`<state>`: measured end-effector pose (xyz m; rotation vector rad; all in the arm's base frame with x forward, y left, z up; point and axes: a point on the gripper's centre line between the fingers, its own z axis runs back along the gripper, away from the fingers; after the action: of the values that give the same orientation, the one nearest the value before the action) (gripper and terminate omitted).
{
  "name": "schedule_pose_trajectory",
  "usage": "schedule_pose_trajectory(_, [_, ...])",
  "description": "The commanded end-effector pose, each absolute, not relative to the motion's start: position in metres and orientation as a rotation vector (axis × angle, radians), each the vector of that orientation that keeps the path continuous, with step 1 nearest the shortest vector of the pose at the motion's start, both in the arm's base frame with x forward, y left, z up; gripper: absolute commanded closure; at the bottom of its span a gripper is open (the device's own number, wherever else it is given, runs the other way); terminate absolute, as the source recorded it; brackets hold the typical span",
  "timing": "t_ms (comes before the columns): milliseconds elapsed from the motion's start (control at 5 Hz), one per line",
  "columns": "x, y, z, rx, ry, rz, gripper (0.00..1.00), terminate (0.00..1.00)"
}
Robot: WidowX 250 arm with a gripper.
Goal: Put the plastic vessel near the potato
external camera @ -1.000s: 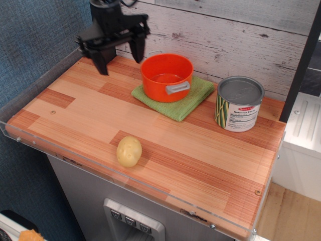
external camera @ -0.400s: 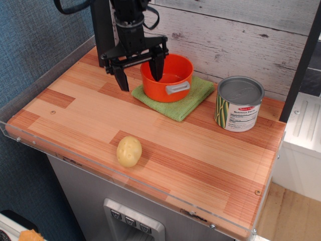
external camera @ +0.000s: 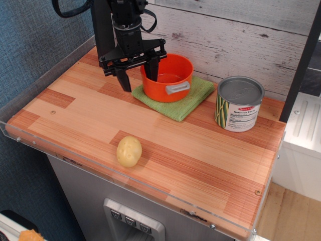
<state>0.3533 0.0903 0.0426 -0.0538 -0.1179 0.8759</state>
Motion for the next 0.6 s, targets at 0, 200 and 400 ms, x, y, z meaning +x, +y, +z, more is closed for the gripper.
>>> schedule_pose_trajectory(0, [0.357,0.099,0.064,-0.103,-0.155,0.882,1.0,0.0])
schedule_pose_trajectory(200, [0.359,0.101,0.075,-0.143,-0.164,0.882,1.0,0.0])
schedule_pose_trajectory(400, [0.357,0.101,0.088,-0.196,-0.177,0.885,1.0,0.0])
